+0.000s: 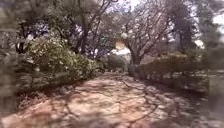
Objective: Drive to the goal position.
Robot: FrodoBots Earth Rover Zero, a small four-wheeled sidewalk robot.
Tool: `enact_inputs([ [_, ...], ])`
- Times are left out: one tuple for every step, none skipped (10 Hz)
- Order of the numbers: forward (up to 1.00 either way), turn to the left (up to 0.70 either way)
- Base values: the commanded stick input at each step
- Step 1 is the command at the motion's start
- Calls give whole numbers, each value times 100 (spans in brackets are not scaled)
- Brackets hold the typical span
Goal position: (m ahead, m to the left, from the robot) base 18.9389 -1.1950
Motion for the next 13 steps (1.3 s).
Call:
enact_inputs([
  [70,0],
  [70,0],
  [70,0],
  [70,0],
  [70,0],
  [70,0],
  [70,0],
  [70,0],
  [70,-1],
  [70,-5],
  [70,-11],
  [70,-25],
  [70,-6],
])
